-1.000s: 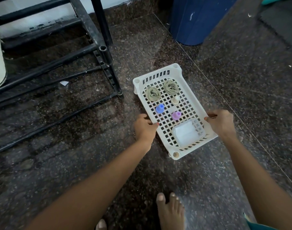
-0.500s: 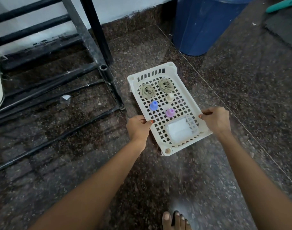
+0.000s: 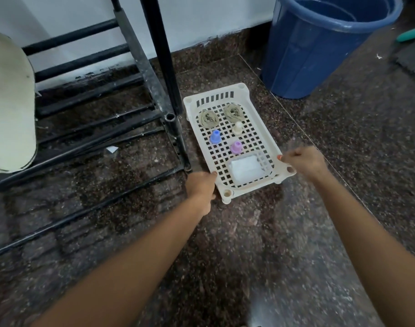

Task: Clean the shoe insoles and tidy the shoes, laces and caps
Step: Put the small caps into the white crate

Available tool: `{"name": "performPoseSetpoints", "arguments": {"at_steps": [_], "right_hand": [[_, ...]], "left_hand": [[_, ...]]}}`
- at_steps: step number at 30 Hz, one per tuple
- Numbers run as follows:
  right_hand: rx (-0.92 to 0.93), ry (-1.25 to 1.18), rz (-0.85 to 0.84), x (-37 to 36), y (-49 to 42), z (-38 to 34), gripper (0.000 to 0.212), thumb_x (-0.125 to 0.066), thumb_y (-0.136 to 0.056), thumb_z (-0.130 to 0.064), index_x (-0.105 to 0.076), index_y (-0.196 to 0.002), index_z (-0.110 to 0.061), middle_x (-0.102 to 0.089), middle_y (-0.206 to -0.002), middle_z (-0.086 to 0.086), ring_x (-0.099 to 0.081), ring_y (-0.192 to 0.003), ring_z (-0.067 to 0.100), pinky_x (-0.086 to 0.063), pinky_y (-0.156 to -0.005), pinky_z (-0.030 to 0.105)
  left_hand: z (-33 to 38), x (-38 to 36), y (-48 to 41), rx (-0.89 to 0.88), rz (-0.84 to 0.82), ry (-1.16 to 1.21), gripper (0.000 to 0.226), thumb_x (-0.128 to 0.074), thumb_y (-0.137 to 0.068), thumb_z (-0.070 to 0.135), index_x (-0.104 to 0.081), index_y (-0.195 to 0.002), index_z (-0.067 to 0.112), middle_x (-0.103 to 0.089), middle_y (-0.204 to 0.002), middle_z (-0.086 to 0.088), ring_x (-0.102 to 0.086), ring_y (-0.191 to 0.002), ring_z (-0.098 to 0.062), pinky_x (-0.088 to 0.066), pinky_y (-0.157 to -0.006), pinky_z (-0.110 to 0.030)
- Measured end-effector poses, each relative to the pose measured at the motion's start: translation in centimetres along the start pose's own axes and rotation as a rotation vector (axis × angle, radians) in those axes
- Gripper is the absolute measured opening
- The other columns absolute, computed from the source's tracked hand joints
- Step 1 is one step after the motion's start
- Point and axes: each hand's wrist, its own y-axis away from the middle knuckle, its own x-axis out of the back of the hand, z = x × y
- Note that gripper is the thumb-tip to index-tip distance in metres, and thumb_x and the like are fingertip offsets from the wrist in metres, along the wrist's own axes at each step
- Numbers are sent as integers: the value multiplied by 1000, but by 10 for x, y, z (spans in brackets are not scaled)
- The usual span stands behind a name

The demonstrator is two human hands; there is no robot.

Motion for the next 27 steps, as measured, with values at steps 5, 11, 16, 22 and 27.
{"name": "performPoseSetpoints", "arguments": {"at_steps": [5, 11, 16, 22, 27], "right_hand": [[-235, -181, -164, 12, 5, 8, 18, -68, -78, -7, -62, -87, 8, -66, -92, 22, -65, -53, 18, -58, -54, 30], [-206, -285, 3, 1, -1, -8, 16, -71, -74, 1, -63, -82, 12, -65, -87, 22, -55, -31, 6, -51, -41, 18], [-190, -296, 77, -10, -16, -27, 22, -73, -74, -4, -66, -92, 8, -68, -93, 23, -52, -28, 4, -48, -38, 14], [-155, -335, 90, -21, -29, -44, 23, -70, -77, -3, -65, -96, 10, -66, -94, 25, -50, -27, 4, -48, -37, 13], [-152, -329, 97, -29, -37, -53, 15, -68, -78, -1, -66, -91, 8, -65, -85, 20, -54, -31, 6, -54, -49, 21]], "left_hand": [[1, 5, 14, 178, -85, 99, 18, -58, -90, 4, -59, -106, -4, -65, -108, -21, -64, -76, -28, -54, -51, -32], [12, 4, 10, 187, -41, 256, 24, -58, -88, -2, -57, -112, -7, -63, -116, -18, -62, -83, -26, -53, -71, -32], [28, 1, 7, 220, -56, 358, 31, -53, -92, 1, -51, -122, -7, -58, -120, -15, -59, -107, -31, -49, -87, -39], [37, -11, 1, 169, 79, 511, 23, -60, -89, 5, -58, -112, -1, -52, -65, -2, -48, -60, -14, -45, -65, -28], [38, -16, -7, 160, 142, 567, 8, -61, -90, 13, -55, -88, 9, -46, -61, 2, -40, -54, -10, -36, -53, -19]]}}
